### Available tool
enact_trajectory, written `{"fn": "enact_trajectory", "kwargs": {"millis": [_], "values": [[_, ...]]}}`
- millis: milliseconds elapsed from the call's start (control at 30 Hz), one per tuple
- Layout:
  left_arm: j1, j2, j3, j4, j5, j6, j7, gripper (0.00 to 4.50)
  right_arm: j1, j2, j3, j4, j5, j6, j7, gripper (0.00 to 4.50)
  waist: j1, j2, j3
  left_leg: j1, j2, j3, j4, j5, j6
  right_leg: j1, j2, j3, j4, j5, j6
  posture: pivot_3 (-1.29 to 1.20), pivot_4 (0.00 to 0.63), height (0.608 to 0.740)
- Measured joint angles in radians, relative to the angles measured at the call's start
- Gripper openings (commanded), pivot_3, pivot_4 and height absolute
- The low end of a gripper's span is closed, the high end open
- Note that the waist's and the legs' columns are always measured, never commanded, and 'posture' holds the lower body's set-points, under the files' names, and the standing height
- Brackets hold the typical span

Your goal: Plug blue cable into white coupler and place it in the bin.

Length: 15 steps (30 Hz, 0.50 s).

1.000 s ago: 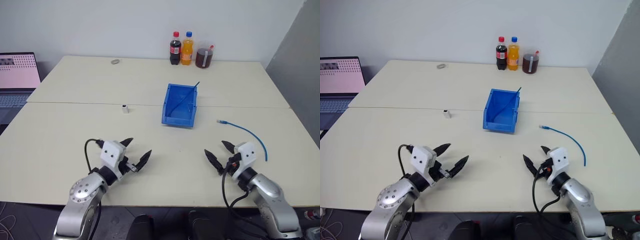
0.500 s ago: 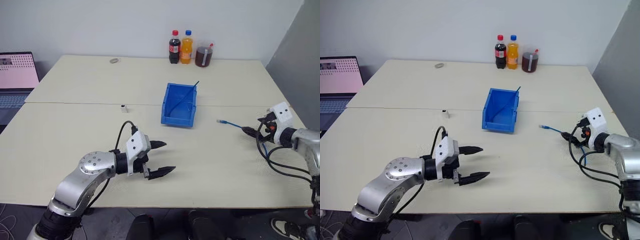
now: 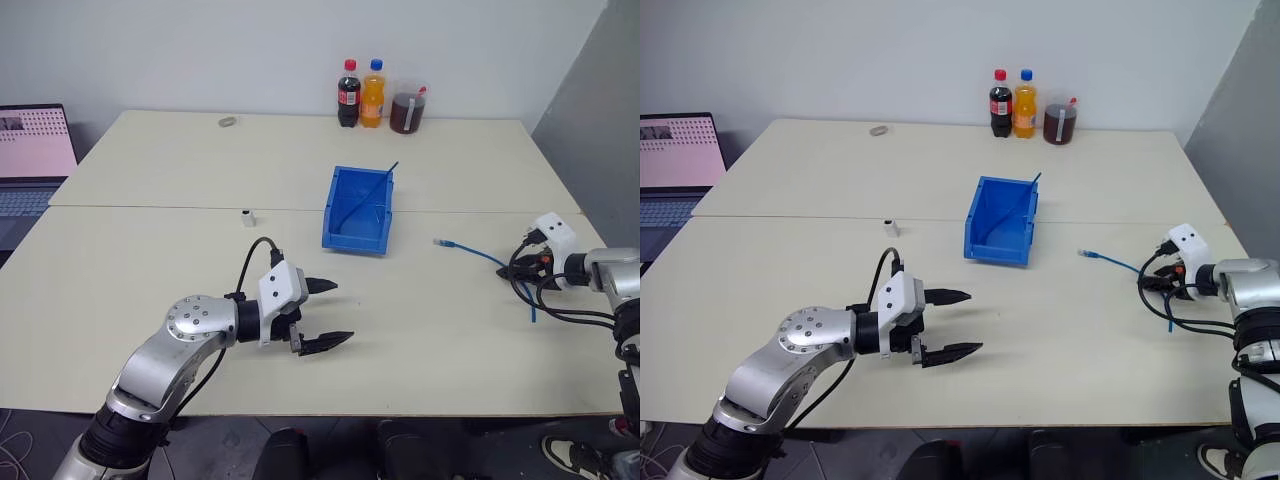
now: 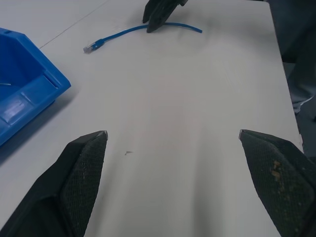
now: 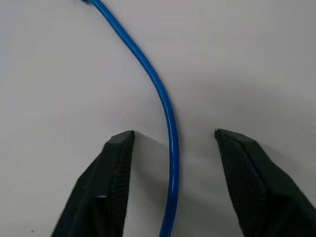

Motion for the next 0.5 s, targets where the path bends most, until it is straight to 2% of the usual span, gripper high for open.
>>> {"fn": "enact_trajectory", "kwargs": {"millis": [233,500], "values": [[0.0,-0.007,-0.005,0.002,0.009,-0.01,-0.001,4.5,-0.037,0.006,0.025,0.047,-0.037,-0.022,0.056,0.07,0.0,0.0,0.0,0.001,0.0,0.0,0.001,0.0,0.0,0.001,0.0,0.0,0.0,0.0,0.0,0.0,0.15,0.74],[0.021,-0.01,-0.018,0.007,0.026,-0.034,0.002,4.5,-0.064,0.012,0.025,0.088,-0.057,-0.031,0.082,0.02,0.0,-0.001,-0.001,0.001,0.001,0.0,0.001,0.0,0.0,0.001,-0.001,0.0,0.0,0.0,0.0,0.0,0.15,0.74]]}}
